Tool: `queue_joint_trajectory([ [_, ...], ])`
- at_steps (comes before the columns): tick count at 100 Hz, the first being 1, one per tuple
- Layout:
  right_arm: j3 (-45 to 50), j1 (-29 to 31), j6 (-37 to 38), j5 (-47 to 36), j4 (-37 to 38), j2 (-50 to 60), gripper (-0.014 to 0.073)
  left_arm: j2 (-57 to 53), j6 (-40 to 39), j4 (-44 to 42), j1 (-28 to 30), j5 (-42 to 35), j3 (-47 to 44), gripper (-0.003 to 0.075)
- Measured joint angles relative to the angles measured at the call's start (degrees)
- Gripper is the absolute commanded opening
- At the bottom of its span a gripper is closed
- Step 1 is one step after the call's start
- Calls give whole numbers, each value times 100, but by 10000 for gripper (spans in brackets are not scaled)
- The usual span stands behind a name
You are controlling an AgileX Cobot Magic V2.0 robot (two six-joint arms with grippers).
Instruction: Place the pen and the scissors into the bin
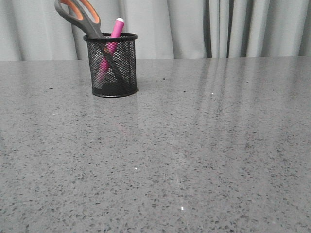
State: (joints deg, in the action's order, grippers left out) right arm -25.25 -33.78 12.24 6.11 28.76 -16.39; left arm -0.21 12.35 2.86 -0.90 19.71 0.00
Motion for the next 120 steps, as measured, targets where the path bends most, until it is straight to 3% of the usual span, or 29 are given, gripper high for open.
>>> queue_joint_trajectory([
  [50, 167, 0, 11, 12, -209, 8, -58, 0, 0, -12, 0, 0, 0, -10],
  [62, 576, 63, 11, 21, -209, 35, -58, 0, 0, -12, 0, 0, 0, -10],
  [90, 2054, 684, 11, 9, -600, 226, -58, 0, 0, -12, 0, 0, 0, -10],
  [120, 2589, 1824, 0, 191, -1070, 1177, -58, 0, 0, -22, 0, 0, 0, -10],
])
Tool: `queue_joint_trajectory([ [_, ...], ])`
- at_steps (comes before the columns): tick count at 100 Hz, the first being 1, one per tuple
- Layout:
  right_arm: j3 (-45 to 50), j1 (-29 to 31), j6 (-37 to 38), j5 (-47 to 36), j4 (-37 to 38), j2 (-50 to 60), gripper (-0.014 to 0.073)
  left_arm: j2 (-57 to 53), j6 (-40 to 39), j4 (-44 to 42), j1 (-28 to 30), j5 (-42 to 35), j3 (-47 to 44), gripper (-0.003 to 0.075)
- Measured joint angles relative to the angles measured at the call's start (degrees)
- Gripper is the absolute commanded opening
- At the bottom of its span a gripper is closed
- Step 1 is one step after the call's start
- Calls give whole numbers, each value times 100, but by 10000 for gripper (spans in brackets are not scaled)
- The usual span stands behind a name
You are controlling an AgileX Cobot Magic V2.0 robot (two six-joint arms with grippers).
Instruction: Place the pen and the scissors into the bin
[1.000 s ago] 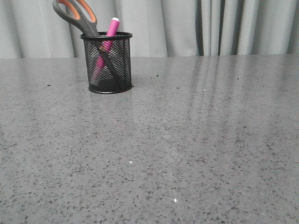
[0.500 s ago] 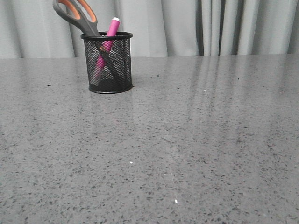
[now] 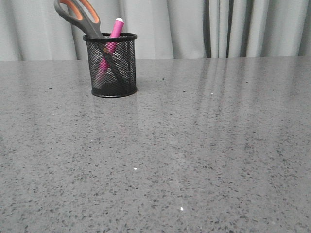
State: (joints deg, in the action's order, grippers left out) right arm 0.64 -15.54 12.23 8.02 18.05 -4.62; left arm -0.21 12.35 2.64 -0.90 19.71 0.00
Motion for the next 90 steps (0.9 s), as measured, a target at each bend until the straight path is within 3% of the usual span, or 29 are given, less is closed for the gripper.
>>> queue_joint_trajectory([
  [18, 0, 766, -63, 451, -187, 435, -58, 0, 0, 0, 0, 0, 0, -10],
  [31, 0, 1050, -564, 849, -506, 509, -58, 0, 0, 0, 0, 0, 0, -10],
  [55, -10, 1235, -1617, 1112, -1096, 523, -58, 0, -9, 0, 0, 0, 0, -10],
  [90, -10, 1239, -1769, 1112, -1193, 523, -58, 0, -9, 0, 328, 0, 0, -10],
])
